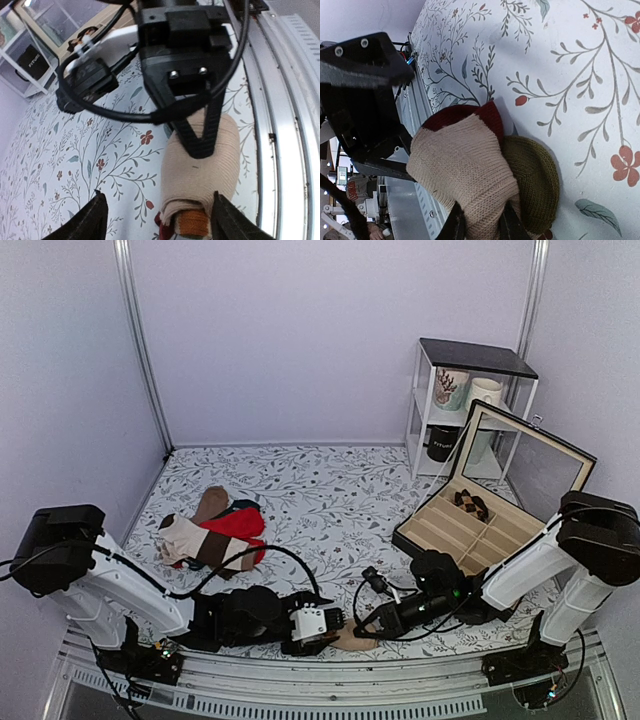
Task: Roll the socks
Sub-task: Roll a pair of socks at the center of the board.
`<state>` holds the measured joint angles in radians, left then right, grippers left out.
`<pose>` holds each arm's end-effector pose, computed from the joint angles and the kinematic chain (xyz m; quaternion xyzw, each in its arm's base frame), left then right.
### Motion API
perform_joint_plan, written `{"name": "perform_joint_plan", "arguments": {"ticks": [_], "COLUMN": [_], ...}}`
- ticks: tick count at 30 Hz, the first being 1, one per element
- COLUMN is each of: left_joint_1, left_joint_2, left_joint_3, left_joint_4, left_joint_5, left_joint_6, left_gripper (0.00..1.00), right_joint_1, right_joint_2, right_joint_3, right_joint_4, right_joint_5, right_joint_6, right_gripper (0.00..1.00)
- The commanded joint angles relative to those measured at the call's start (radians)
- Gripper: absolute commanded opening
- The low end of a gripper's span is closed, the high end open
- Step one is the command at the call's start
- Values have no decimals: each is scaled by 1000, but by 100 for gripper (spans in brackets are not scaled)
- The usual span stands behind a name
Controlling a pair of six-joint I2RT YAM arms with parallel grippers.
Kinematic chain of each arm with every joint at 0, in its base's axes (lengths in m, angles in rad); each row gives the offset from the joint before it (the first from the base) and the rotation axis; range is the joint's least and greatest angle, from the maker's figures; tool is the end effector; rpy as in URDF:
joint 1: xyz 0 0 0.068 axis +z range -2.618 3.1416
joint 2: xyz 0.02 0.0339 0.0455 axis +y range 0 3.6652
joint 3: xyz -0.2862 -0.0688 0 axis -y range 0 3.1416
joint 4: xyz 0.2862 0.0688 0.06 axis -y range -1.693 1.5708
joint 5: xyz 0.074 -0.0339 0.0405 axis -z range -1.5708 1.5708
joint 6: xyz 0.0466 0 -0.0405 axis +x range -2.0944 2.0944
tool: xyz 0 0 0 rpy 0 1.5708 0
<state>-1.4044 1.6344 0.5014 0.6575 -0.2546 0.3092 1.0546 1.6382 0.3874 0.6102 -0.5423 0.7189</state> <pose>0.0645 -0.3134 0.1108 0.5967 0.6045 -0.1764 0.4974 0.1161 0.2533 0.0782 -0.2623 0.8290 0.4862 0.0875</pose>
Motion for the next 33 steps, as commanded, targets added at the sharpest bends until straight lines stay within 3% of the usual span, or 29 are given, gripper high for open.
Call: {"name": "perform_joint_plan", "arguments": {"ticks": [1, 13, 33], "left_joint_1": [-8, -50, -65], "left_joint_2": [7, 54, 174], "left_joint_3": [4, 57, 36], "left_joint_4": [44, -4, 29], "left_joint_5": [84, 156, 62], "left_joint_6": [53, 82, -28], "left_gripper": [67, 68, 52], "right_joint_1": [1, -6, -6], "right_joint_2": [71, 86, 97], "right_joint_3": [-26, 1, 5], "right_joint_4": [-271, -336, -348], "right_joint_5": [-54, -23, -29], "right_joint_6": [37, 22, 22], "right_gripper": [3, 3, 3]}}
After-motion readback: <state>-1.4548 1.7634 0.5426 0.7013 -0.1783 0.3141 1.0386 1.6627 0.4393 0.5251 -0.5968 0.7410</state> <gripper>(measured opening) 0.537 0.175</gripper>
